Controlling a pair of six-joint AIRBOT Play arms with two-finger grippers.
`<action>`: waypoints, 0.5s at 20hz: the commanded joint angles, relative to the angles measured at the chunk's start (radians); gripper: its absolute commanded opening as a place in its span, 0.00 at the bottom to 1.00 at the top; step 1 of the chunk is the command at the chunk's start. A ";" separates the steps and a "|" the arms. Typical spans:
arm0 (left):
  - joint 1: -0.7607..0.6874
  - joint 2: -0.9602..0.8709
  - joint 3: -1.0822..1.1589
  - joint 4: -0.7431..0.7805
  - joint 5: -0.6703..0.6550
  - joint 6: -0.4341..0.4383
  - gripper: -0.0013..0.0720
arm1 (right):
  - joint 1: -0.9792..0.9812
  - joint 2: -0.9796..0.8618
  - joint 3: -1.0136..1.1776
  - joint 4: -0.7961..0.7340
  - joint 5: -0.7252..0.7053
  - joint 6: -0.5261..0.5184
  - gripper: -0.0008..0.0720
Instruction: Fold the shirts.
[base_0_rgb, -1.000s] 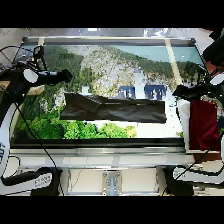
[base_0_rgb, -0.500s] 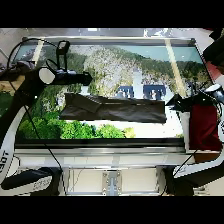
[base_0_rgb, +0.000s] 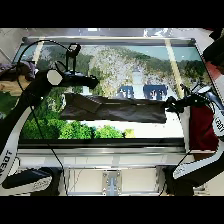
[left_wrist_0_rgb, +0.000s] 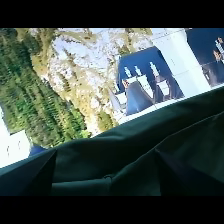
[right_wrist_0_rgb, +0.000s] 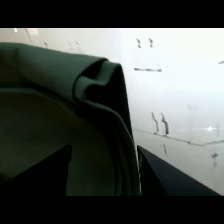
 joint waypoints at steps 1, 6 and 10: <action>-0.002 -0.012 0.001 -0.003 -0.002 0.003 0.97 | 0.053 -0.003 -0.001 -0.014 -0.017 -0.002 0.60; -0.002 -0.080 0.000 -0.057 -0.042 0.003 0.97 | 0.143 -0.003 -0.001 0.016 -0.013 -0.002 0.20; -0.004 -0.130 0.000 -0.166 -0.064 0.003 0.04 | 0.161 0.029 0.018 0.180 0.097 -0.033 0.03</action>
